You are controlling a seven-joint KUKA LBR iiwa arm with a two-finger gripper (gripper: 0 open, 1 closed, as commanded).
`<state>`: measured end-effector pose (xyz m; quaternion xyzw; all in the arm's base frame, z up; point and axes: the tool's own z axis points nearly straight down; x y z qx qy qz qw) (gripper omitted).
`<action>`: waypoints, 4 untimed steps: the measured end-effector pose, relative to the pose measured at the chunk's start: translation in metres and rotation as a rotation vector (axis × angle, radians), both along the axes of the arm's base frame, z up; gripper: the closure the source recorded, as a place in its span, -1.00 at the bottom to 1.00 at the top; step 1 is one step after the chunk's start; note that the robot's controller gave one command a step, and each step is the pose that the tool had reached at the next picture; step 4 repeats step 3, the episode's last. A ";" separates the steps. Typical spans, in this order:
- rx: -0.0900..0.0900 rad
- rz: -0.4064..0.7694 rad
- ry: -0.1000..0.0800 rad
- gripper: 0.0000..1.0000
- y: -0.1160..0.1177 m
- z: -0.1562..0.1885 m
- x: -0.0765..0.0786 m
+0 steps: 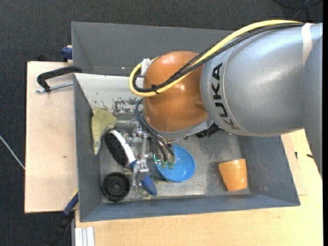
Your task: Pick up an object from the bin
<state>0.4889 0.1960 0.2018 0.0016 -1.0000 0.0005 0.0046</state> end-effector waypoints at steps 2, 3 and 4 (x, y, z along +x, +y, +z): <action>0.004 -0.331 -0.007 1.00 -0.050 -0.114 0.032; 0.006 -0.309 -0.020 1.00 -0.045 0.045 0.032; 0.006 -0.309 -0.020 1.00 -0.045 0.045 0.032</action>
Offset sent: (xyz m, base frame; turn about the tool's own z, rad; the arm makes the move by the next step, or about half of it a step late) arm 0.0311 -0.0523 -0.1176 0.3301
